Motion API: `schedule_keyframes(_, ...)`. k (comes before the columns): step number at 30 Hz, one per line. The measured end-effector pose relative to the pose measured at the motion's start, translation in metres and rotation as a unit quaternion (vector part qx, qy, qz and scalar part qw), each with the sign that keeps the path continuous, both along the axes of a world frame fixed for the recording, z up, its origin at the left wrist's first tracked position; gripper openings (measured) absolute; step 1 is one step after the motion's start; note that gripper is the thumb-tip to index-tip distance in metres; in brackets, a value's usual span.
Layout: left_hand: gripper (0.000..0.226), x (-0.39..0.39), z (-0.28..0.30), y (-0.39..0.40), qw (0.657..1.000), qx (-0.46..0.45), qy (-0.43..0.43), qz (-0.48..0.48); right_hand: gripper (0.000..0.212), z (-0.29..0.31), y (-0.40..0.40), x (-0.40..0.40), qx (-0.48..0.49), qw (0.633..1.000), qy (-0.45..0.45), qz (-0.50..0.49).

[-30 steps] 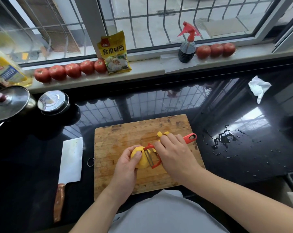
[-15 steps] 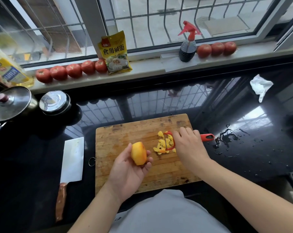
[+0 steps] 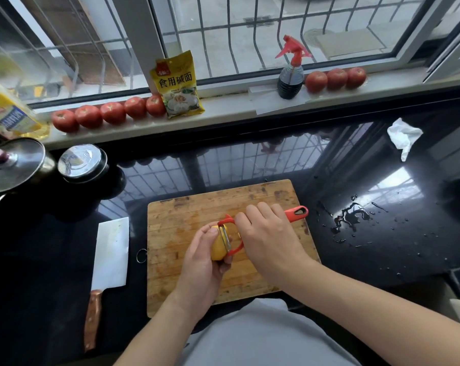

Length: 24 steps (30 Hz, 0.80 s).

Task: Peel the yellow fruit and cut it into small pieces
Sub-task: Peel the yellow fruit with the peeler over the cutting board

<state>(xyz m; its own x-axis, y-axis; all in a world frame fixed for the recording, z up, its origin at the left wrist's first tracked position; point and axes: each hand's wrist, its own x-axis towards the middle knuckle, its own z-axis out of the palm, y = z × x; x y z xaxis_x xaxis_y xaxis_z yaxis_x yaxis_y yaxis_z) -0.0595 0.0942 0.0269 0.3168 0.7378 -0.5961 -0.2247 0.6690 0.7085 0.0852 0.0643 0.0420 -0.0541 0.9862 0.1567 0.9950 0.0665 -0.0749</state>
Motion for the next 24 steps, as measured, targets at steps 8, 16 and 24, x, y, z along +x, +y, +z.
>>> schedule_keyframes(8, 0.03, -0.004, 0.007, -0.002, 0.999, -0.035, -0.013, -0.003, 0.02, -0.03, 0.016, 0.029, -0.114, 0.988, -0.086, -0.06)
schedule_keyframes(16, 0.059, -0.009, 0.008, 0.006, 0.987, -0.161, -0.017, -0.009, 0.032, -0.046, 0.01, 0.055, -0.159, 0.977, -0.081, -0.115)
schedule_keyframes(24, 0.048, 0.004, 0.01, 0.004, 0.987, -0.153, 0.055, 0.009, 0.01, -0.019, -0.006, 0.011, 0.015, 1.0, -0.014, 0.022)
